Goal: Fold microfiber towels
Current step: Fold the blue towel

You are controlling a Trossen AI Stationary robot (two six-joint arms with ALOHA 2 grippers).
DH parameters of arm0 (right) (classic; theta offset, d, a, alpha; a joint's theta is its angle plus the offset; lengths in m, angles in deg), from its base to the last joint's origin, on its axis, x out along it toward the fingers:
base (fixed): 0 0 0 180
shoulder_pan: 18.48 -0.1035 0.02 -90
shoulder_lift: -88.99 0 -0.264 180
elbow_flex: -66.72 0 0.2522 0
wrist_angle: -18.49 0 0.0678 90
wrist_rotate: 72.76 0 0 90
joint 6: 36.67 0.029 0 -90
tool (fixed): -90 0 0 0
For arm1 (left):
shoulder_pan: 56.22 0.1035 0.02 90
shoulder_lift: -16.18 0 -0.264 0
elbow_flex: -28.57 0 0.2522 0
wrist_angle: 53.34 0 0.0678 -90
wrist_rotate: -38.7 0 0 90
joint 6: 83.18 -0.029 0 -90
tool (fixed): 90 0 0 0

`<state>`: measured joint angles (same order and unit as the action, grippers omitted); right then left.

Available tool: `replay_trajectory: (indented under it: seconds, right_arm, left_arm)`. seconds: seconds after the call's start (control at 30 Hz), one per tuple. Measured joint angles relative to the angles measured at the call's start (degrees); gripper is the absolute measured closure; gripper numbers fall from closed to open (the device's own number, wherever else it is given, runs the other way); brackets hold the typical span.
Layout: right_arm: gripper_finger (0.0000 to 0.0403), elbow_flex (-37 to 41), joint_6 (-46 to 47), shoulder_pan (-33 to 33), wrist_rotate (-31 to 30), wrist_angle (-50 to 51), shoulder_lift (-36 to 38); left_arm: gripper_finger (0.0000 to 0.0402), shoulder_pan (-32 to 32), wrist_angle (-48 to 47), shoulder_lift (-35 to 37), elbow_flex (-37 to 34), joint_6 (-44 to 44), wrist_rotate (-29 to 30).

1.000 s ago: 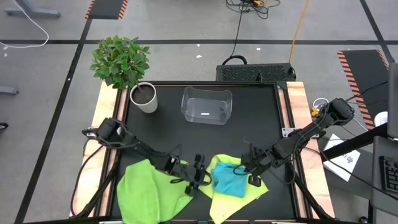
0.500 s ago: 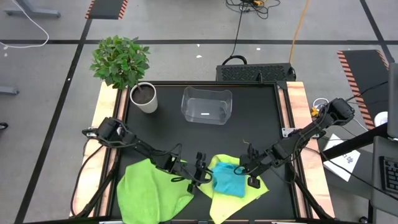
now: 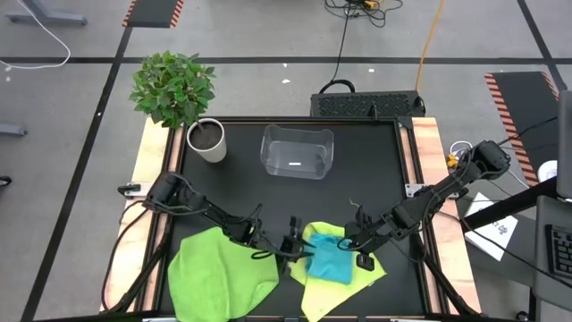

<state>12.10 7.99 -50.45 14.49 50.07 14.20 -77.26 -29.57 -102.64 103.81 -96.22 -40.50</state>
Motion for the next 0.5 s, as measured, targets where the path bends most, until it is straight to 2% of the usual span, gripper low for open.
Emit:
replay_trajectory:
  seconds: [0.1, 0.17, 0.33, 0.5]
  right_arm:
    - [0.0399, 0.0, -0.2, 0.0, -0.1, 0.0, 0.0]
    - [0.0399, 0.0, -1.4, 0.0, -0.2, 0.0, 0.0]
    - [0.0385, 0.0, -6.0, 0.0, -0.1, -1.1, 0.2]
    - [0.0331, 0.0, -8.3, 0.0, -0.2, -2.6, 0.3]
  left_arm:
    - [0.0383, 0.7, 0.3, 0.0, 0.0, 1.3, -1.7]
    - [0.0389, 1.2, 0.0, 0.0, 0.0, 2.7, -3.1]
    - [0.0332, 0.6, -1.0, 0.0, 0.0, 1.9, -3.1]
    - [0.0268, -1.4, -1.0, 0.0, 0.0, -0.9, -3.1]
